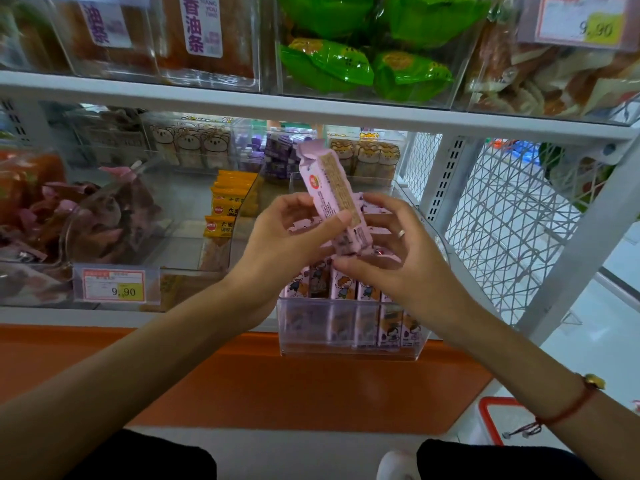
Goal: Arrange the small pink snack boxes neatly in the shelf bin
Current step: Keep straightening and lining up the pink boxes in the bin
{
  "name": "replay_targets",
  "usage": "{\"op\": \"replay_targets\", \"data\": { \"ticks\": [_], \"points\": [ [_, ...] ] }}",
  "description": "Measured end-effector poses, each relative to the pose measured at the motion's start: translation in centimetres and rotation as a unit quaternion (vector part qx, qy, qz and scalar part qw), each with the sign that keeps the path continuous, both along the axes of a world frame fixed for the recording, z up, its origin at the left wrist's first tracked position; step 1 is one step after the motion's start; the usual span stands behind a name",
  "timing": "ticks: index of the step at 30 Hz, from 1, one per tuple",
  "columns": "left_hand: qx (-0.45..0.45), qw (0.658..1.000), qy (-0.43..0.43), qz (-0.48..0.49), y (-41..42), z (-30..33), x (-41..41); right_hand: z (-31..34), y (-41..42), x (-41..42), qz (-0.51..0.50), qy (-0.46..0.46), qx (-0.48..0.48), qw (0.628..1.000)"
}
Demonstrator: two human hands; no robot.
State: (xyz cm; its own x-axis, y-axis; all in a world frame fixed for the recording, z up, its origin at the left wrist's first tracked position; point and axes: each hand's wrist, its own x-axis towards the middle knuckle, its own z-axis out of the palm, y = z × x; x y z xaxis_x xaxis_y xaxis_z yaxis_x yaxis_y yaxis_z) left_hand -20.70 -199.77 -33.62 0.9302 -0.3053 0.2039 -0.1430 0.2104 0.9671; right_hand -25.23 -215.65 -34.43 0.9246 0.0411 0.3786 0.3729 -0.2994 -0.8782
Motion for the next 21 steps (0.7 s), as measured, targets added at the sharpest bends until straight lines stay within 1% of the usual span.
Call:
{"op": "replay_targets", "data": {
  "ticks": [3, 5, 7, 8, 11, 13, 15, 18, 21],
  "points": [
    [0.005, 1.0, 0.005, 0.0, 0.0, 0.0, 0.0, 0.2, 0.4, 0.1, -0.031, -0.041, -0.002, 0.999],
    [0.017, 1.0, -0.004, 0.013, 0.3, -0.1, 0.3, 0.6, 0.1, 0.1, -0.032, -0.028, -0.003, 0.999],
    [0.007, 1.0, -0.019, 0.023, 0.6, -0.1, 0.4, 0.7, -0.2, 0.1, -0.028, 0.001, 0.012, 1.0],
    [-0.009, 0.999, -0.027, 0.025, 0.7, -0.1, 0.3, 0.7, -0.2, 0.2, -0.024, 0.017, 0.039, 0.999],
    [-0.054, 0.998, -0.038, 0.005, 0.8, 0.1, 0.3, 0.9, -0.4, 0.5, -0.01, 0.082, 0.191, 0.978],
    [-0.029, 0.999, -0.029, -0.01, 0.8, 0.3, 0.3, 1.2, -0.8, 0.5, -0.013, 0.113, 0.257, 0.96],
    [0.023, 0.999, -0.043, -0.014, 0.9, 0.0, 0.4, 1.3, -1.4, 0.5, -0.037, 0.138, 0.296, 0.944],
    [0.069, 0.994, -0.088, 0.008, 0.7, -0.2, 0.2, 1.0, -2.1, 0.6, -0.071, 0.147, 0.307, 0.938],
    [0.077, 0.988, -0.132, 0.037, 0.3, -0.1, -0.1, 1.0, -2.0, 0.7, -0.069, 0.117, 0.289, 0.948]
  ]
}}
